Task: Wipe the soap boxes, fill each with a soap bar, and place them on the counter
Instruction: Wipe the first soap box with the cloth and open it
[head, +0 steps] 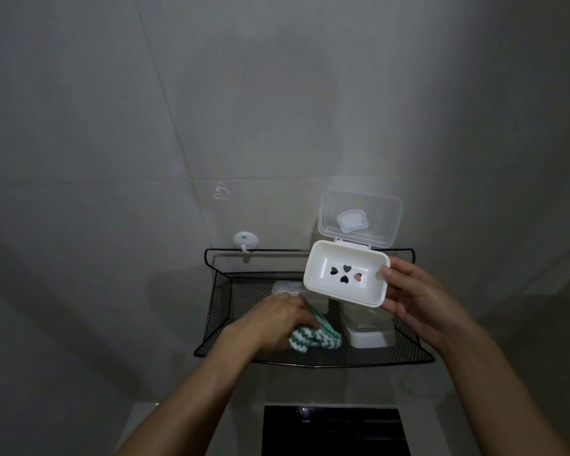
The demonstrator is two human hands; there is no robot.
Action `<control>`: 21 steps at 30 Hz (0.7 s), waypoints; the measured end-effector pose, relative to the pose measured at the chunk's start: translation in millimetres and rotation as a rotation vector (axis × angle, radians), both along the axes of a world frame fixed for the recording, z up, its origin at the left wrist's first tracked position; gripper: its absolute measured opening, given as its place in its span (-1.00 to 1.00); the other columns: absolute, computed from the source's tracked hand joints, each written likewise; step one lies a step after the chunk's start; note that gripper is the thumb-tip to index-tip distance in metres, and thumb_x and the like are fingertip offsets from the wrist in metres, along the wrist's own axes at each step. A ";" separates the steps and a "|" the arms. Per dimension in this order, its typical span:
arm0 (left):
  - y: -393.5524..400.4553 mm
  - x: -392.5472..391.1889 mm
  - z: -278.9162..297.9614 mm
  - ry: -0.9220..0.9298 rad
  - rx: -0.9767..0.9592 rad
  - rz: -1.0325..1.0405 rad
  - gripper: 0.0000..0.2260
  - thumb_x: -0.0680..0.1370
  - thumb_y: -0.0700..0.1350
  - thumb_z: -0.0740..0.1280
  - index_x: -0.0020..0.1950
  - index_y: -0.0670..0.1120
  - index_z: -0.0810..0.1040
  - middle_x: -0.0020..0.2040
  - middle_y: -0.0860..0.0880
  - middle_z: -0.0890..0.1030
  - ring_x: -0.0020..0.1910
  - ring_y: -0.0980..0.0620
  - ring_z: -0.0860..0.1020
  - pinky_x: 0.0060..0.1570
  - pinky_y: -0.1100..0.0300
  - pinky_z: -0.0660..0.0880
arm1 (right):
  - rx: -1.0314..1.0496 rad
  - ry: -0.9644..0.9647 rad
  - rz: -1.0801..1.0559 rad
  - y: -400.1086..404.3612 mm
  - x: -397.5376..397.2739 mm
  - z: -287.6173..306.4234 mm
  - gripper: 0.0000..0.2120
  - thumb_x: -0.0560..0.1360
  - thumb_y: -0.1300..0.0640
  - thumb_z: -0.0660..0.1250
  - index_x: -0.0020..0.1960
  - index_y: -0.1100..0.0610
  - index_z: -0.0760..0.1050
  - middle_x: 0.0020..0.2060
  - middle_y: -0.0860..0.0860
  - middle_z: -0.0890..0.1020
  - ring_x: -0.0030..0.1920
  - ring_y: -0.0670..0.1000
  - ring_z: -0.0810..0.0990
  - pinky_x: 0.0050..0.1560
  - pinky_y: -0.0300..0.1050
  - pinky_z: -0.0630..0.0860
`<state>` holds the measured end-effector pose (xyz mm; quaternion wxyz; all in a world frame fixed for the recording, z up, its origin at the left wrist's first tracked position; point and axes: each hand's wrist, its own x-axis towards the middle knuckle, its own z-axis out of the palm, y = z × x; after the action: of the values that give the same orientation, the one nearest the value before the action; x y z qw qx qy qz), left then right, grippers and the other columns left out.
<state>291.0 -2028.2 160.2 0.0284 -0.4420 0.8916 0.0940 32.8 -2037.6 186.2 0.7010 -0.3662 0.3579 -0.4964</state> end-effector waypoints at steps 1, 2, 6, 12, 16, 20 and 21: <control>-1.2 -1.4 -2.7 -0.010 -0.013 0.005 -0.58 0.52 -0.06 0.42 0.37 0.14 0.51 0.31 0.00 0.50 0.30 -0.04 0.43 0.28 -0.01 0.41 | 0.002 -0.002 -0.002 0.8 -0.3 -0.2 -0.63 0.43 0.26 0.36 0.23 0.29 0.55 0.06 0.27 0.70 0.01 0.16 0.73 -0.15 -0.04 0.68; -2.1 -2.2 -5.0 -0.021 -0.031 0.010 -0.60 0.51 -0.06 0.43 0.35 0.12 0.53 0.29 -0.02 0.50 0.28 -0.05 0.43 0.26 -0.01 0.43 | 0.003 -0.005 -0.004 1.3 -0.9 -0.5 -0.64 0.43 0.26 0.36 0.22 0.28 0.56 0.06 0.26 0.70 0.01 0.16 0.73 -0.15 -0.04 0.68; -6.0 -1.6 -14.6 -0.028 -0.100 0.001 -0.69 0.49 0.01 0.45 0.23 0.04 0.61 0.22 -0.04 0.48 0.24 -0.04 0.42 0.20 0.06 0.43 | 0.014 -0.014 -0.016 3.5 -1.4 0.0 -0.64 0.43 0.25 0.36 0.22 0.27 0.56 0.05 0.25 0.70 0.00 0.15 0.73 -0.17 -0.04 0.68; -0.2 18.6 -3.3 0.546 0.128 0.340 -0.77 0.51 -0.07 0.44 0.16 -0.03 0.60 0.11 0.05 0.60 0.11 0.05 0.55 0.12 0.19 0.48 | 0.024 -0.007 -0.042 4.7 -0.5 -0.4 -0.63 0.42 0.24 0.37 0.21 0.27 0.56 0.04 0.25 0.71 -0.01 0.17 0.73 -0.18 0.00 0.68; 6.9 33.5 26.6 0.872 0.052 0.684 -0.80 0.55 -0.08 0.40 0.17 -0.04 0.57 0.02 0.03 0.67 -0.02 0.04 0.65 0.05 -0.02 0.60 | 0.018 -0.004 -0.057 4.6 2.9 -0.4 -0.64 0.43 0.22 0.36 0.22 0.26 0.56 0.06 0.25 0.70 0.00 0.16 0.73 -0.16 0.01 0.69; 15.0 28.6 61.4 0.896 -0.358 0.761 -0.87 0.50 -0.13 0.43 0.01 -0.09 0.57 -0.10 -0.02 0.66 -0.11 -0.04 0.61 -0.06 -0.01 0.56 | -0.010 0.011 -0.031 4.6 15.7 0.9 -0.66 0.44 0.19 0.35 0.21 0.23 0.58 0.07 0.22 0.71 0.02 0.15 0.73 -0.12 0.08 0.69; 18.2 22.8 67.9 0.878 -0.449 0.734 -0.88 0.49 -0.14 0.44 -0.02 -0.10 0.56 -0.11 -0.02 0.64 -0.14 -0.04 0.59 -0.12 0.02 0.54 | -0.013 0.025 -0.029 4.7 21.1 1.0 -0.65 0.44 0.18 0.35 0.21 0.22 0.58 0.06 0.21 0.71 0.01 0.16 0.73 -0.09 0.13 0.69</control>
<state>313.8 -2010.1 228.1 -0.4694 -0.6355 0.6077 0.0806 53.9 -2032.9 187.2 0.6868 -0.3716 0.3689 -0.5041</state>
